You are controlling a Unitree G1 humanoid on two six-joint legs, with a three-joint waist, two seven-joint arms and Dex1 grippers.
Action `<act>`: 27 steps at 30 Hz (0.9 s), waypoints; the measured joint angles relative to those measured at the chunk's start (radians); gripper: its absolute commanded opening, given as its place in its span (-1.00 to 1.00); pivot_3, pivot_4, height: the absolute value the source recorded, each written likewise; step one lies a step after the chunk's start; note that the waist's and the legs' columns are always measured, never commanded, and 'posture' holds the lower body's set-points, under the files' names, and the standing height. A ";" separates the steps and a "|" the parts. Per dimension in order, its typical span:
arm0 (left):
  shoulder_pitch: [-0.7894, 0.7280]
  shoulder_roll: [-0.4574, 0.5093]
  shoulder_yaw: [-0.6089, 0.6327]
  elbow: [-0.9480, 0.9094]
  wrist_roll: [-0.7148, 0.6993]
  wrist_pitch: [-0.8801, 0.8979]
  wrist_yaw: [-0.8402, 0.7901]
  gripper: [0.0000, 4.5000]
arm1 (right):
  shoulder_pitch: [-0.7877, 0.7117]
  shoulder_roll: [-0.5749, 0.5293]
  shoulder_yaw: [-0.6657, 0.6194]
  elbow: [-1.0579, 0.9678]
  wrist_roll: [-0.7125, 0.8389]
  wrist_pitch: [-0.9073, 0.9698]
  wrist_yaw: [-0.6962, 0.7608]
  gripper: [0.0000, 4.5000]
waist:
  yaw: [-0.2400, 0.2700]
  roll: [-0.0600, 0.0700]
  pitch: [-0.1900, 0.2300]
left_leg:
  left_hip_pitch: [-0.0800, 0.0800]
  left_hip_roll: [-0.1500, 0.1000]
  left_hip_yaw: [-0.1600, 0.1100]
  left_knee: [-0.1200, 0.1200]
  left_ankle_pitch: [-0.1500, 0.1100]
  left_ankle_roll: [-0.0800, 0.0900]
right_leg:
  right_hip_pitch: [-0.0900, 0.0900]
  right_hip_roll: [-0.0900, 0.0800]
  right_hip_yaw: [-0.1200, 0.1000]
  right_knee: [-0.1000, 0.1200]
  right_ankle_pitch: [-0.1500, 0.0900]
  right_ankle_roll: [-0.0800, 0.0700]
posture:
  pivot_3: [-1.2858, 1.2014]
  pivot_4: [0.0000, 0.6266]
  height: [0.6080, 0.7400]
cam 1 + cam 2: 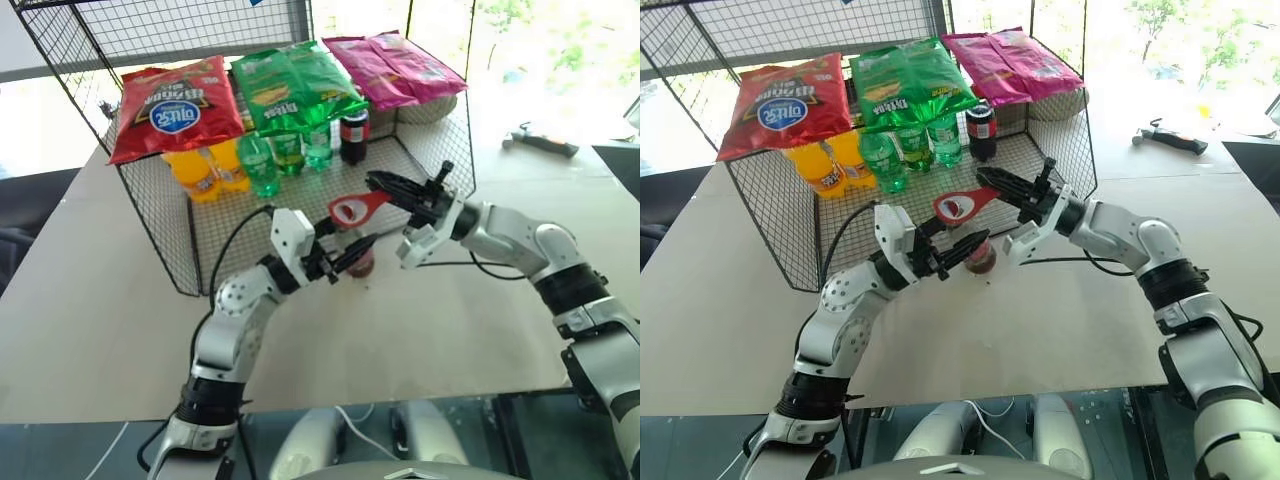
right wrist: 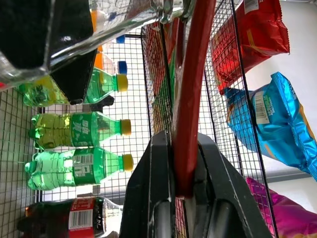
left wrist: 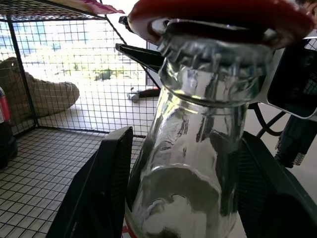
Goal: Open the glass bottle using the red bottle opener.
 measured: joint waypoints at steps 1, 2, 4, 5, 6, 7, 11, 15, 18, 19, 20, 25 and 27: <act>-0.001 0.000 -0.006 0.002 0.003 -0.004 -0.001 0.03 | -0.021 -0.020 -0.008 0.019 -0.001 0.012 -0.011 -1.00 | 0.000 0.000 0.000 | 0.000 0.000 0.000 0.000 0.000 0.000 | 0.000 0.000 0.000 0.000 0.000 0.000 | 0.03 -0.52 0.92; 0.001 0.000 -0.008 0.003 0.004 -0.009 -0.003 0.03 | -0.035 -0.036 -0.018 0.033 -0.002 0.023 -0.019 -1.00 | 0.002 0.000 0.000 | 0.000 0.000 -0.001 0.000 0.000 0.000 | 0.001 0.000 0.000 0.000 0.000 0.000 | 0.03 -0.52 0.92; 0.001 -0.001 -0.009 0.007 0.006 -0.016 -0.004 0.03 | -0.046 -0.052 -0.023 0.055 -0.002 0.031 -0.036 -1.00 | 0.003 0.000 0.000 | 0.001 0.000 -0.001 0.000 0.000 0.000 | 0.001 0.000 0.000 -0.001 0.000 0.000 | 0.03 -0.52 0.92; 0.000 -0.002 -0.010 0.008 0.007 -0.017 -0.003 0.03 | -0.046 -0.052 -0.021 0.061 -0.003 0.031 -0.040 -1.00 | 0.002 0.000 0.000 | 0.001 0.000 -0.001 0.000 0.000 0.000 | 0.001 0.000 0.000 -0.001 0.000 0.000 | 0.03 -0.52 0.92; -0.002 -0.002 -0.012 0.009 0.009 -0.018 -0.004 0.03 | -0.046 -0.051 -0.017 0.066 -0.005 0.031 -0.042 -1.00 | 0.002 0.000 0.000 | 0.000 0.000 -0.001 0.000 0.000 0.000 | 0.001 0.000 0.000 -0.001 0.000 0.000 | 0.03 -0.52 0.92; -0.003 -0.003 -0.013 0.009 0.010 -0.018 -0.003 0.03 | -0.046 -0.051 -0.014 0.068 -0.007 0.031 -0.043 -1.00 | 0.001 0.000 0.000 | 0.000 0.000 -0.001 0.000 0.000 0.000 | 0.001 0.000 0.001 -0.001 0.000 0.000 | 0.03 -0.52 0.92; -0.001 -0.002 -0.014 0.009 0.010 -0.019 -0.004 0.03 | -0.046 -0.050 -0.014 0.067 -0.003 0.029 -0.052 -1.00 | 0.002 0.000 0.000 | 0.000 0.000 -0.001 0.000 0.000 0.000 | 0.001 0.000 0.001 -0.001 0.000 0.000 | 0.03 -0.52 0.92; 0.000 -0.001 -0.013 0.011 0.010 -0.024 -0.004 0.03 | -0.025 -0.036 -0.020 0.046 0.091 0.021 -0.004 -1.00 | 0.001 0.000 0.000 | 0.001 0.000 -0.001 0.000 0.000 0.000 | 0.002 0.000 0.001 -0.001 0.000 0.000 | 0.03 -0.52 0.92; -0.006 -0.001 -0.013 0.018 0.010 -0.026 -0.005 0.03 | 0.035 -0.001 -0.017 -0.010 0.190 0.028 0.078 -1.00 | 0.000 0.000 0.000 | 0.001 0.000 -0.002 0.000 0.000 0.000 | 0.002 0.000 0.001 -0.001 0.000 0.000 | 0.03 -0.52 0.92; -0.007 -0.002 -0.014 0.021 0.010 -0.028 -0.005 0.03 | 0.064 0.009 -0.016 -0.034 0.221 0.037 0.113 -1.00 | 0.001 0.000 0.000 | 0.000 0.000 -0.002 0.001 0.000 0.000 | 0.002 0.000 0.001 -0.001 0.000 0.000 | 0.03 -0.52 0.92; -0.008 -0.003 -0.014 0.024 0.010 -0.031 -0.005 0.03 | 0.085 0.013 -0.015 -0.052 0.239 0.047 0.139 -1.00 | 0.001 0.000 0.000 | 0.001 0.000 -0.002 0.001 0.000 0.000 | 0.002 0.000 0.001 -0.001 0.000 0.000 | 0.03 -0.52 0.92; -0.017 -0.010 -0.015 0.043 0.010 -0.040 -0.004 0.03 | 0.185 0.038 -0.012 -0.096 0.293 0.095 0.232 -1.00 | 0.002 0.000 0.000 | 0.001 0.000 -0.002 0.002 0.000 0.000 | 0.003 0.000 0.000 0.000 0.000 0.000 | 0.03 -0.52 0.92; -0.028 -0.014 -0.016 0.059 0.011 -0.043 -0.005 0.03 | 0.194 0.042 -0.013 -0.103 0.310 0.109 0.253 -1.00 | 0.002 0.000 -0.001 | 0.002 0.000 -0.002 0.002 0.000 0.000 | 0.003 0.000 0.000 0.000 0.000 0.000 | 0.03 -0.52 0.92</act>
